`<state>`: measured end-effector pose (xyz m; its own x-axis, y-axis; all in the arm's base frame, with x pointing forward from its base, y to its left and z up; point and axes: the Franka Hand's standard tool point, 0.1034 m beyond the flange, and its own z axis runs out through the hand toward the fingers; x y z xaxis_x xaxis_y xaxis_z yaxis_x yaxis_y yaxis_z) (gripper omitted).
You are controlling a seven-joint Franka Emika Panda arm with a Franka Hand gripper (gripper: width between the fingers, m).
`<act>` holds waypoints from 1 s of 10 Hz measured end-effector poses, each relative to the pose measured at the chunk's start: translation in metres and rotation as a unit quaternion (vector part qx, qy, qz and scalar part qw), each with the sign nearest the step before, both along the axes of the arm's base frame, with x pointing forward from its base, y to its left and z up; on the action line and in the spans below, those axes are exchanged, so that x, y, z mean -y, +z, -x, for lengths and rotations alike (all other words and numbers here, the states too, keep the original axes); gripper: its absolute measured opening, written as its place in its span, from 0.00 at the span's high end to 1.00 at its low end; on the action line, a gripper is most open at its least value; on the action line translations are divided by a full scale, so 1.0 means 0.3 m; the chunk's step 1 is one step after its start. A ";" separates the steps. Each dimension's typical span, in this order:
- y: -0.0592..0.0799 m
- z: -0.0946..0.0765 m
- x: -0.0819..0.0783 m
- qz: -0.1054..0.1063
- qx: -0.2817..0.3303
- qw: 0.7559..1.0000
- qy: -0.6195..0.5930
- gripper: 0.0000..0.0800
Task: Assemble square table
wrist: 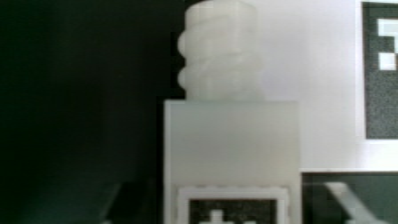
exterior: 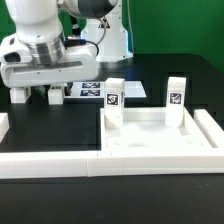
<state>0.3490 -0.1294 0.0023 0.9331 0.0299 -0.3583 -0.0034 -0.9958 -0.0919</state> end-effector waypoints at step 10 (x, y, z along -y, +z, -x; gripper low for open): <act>0.047 -0.079 0.002 -0.011 -0.023 1.000 0.010 0.19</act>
Offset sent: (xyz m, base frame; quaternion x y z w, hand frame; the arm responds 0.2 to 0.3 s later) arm 0.0000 0.0000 0.0000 0.0000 0.0000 0.0000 1.0000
